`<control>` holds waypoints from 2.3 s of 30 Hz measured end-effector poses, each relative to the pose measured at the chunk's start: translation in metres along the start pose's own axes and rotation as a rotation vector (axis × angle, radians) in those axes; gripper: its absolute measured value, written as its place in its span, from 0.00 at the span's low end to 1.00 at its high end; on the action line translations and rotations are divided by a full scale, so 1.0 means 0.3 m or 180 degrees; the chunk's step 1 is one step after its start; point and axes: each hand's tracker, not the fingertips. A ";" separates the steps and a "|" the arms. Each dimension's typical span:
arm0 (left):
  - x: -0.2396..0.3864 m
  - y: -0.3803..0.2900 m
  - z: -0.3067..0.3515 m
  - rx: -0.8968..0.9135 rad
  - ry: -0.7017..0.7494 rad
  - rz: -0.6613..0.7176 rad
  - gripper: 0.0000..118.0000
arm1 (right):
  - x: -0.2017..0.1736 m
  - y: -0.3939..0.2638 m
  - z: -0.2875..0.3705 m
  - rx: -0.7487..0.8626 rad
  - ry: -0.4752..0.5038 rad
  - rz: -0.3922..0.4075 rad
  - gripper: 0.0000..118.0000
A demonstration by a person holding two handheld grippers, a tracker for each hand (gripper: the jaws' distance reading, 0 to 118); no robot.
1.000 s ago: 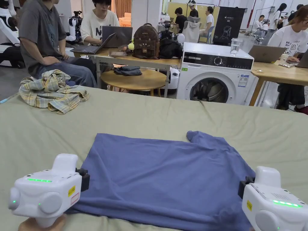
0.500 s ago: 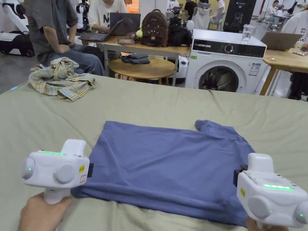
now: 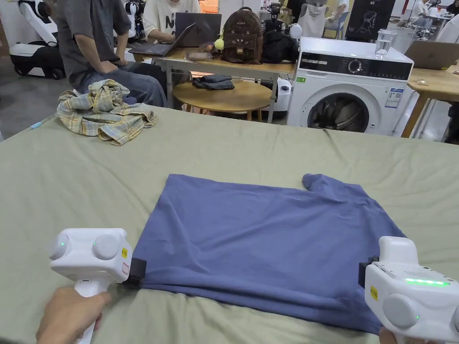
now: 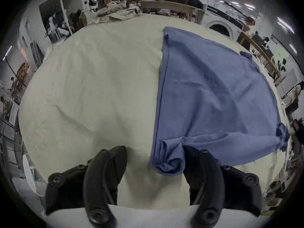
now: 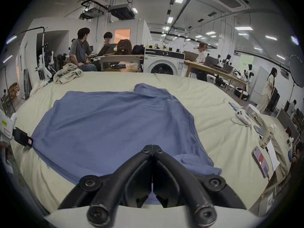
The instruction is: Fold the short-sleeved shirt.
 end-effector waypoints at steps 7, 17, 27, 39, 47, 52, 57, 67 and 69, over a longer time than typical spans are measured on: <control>0.115 -0.038 0.008 0.0007 0.0008 -0.0565 0.02 | 0.065 -0.006 -0.001 -0.0257 -0.0061 -0.0105 0.00; 0.095 -0.055 0.032 0.0103 -0.0051 -0.0529 0.02 | 0.258 -0.049 -0.059 -0.1108 -0.0216 -0.0097 0.44; 0.081 -0.061 0.052 0.0184 -0.0084 -0.0502 0.02 | 0.224 -0.147 -0.141 -0.1486 0.0120 -0.0230 0.05; 0.070 0.065 0.221 0.0759 -0.0340 -0.0322 0.02 | 0.261 0.101 -0.045 -0.0811 0.0109 -0.0223 0.04; 0.090 0.335 0.156 0.0827 -0.0387 -0.0246 0.02 | 0.264 0.339 -0.250 -0.0603 0.0075 -0.0250 0.04; 0.112 0.488 0.048 0.0660 -0.0358 -0.0232 0.02 | 0.248 0.408 -0.473 -0.0787 0.0111 -0.0249 0.04; 0.140 0.589 -0.056 0.0424 -0.0342 -0.0221 0.02 | 0.243 0.414 -0.643 -0.0957 0.0111 -0.0314 0.05; 0.155 0.675 -0.198 0.0210 -0.0258 -0.0195 0.23 | 0.202 0.384 -0.734 -0.1019 0.0027 -0.0175 0.24; 0.153 0.660 -0.181 0.0286 -0.0206 -0.0199 0.30 | 0.201 0.390 -0.708 -0.0843 -0.0061 -0.0173 0.31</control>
